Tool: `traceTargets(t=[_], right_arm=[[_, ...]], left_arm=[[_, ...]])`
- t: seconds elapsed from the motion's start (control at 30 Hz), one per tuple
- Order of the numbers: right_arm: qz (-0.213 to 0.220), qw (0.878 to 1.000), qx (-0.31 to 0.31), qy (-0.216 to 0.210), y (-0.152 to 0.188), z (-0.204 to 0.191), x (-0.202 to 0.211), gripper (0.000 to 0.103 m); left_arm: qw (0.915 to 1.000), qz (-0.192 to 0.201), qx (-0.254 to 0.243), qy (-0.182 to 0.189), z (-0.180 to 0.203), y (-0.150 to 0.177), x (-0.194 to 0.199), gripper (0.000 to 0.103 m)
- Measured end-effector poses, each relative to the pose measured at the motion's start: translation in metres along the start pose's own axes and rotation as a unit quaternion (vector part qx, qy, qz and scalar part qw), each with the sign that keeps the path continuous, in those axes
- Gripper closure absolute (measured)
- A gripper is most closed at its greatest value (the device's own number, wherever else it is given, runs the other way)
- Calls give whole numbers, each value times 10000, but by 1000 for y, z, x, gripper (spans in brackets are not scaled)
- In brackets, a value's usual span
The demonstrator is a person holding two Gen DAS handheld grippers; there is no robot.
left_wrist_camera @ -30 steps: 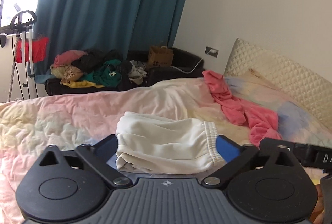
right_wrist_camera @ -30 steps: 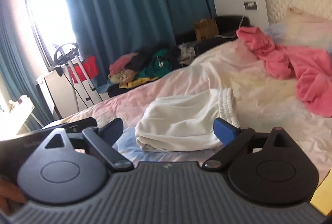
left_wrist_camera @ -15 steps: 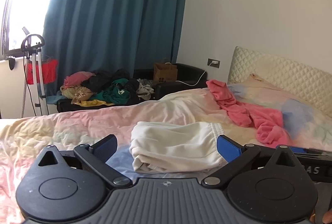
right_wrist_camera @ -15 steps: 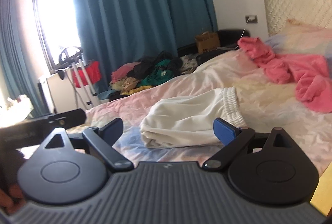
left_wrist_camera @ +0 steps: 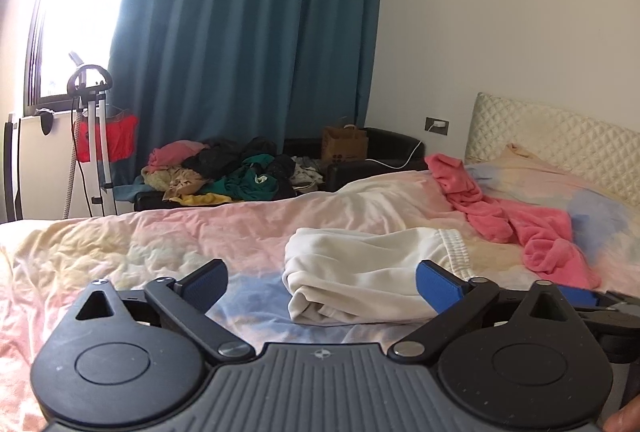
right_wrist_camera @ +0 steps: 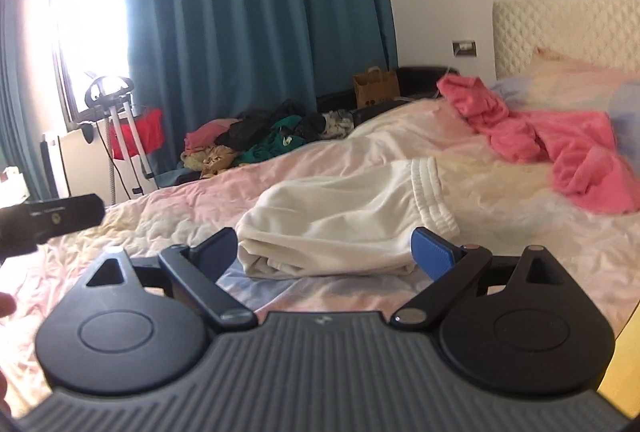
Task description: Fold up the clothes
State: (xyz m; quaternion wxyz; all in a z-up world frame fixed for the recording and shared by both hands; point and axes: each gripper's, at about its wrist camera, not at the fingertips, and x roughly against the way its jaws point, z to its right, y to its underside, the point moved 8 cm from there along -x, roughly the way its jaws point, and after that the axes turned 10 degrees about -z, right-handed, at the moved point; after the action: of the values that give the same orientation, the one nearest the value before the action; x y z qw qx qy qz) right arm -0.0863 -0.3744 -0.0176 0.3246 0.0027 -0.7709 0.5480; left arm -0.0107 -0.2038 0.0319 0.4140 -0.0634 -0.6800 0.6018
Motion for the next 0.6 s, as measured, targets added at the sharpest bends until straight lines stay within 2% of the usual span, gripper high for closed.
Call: traceTargets(t=[0.17,0.37,0.6], right_arm=[[-60,9998,-58,184,2,0,-15,8],[-3,9999,-96,132,3,2,-12,8],[-112,9998,-68,154,5,1,-16,8]], left_arm=[[9999,-25,6,-113,-6,4,-9,2],[9996,-148,-10,-220,-10,11,-23,0],[9994,-312,-46,-137,-2,18,-38,0]])
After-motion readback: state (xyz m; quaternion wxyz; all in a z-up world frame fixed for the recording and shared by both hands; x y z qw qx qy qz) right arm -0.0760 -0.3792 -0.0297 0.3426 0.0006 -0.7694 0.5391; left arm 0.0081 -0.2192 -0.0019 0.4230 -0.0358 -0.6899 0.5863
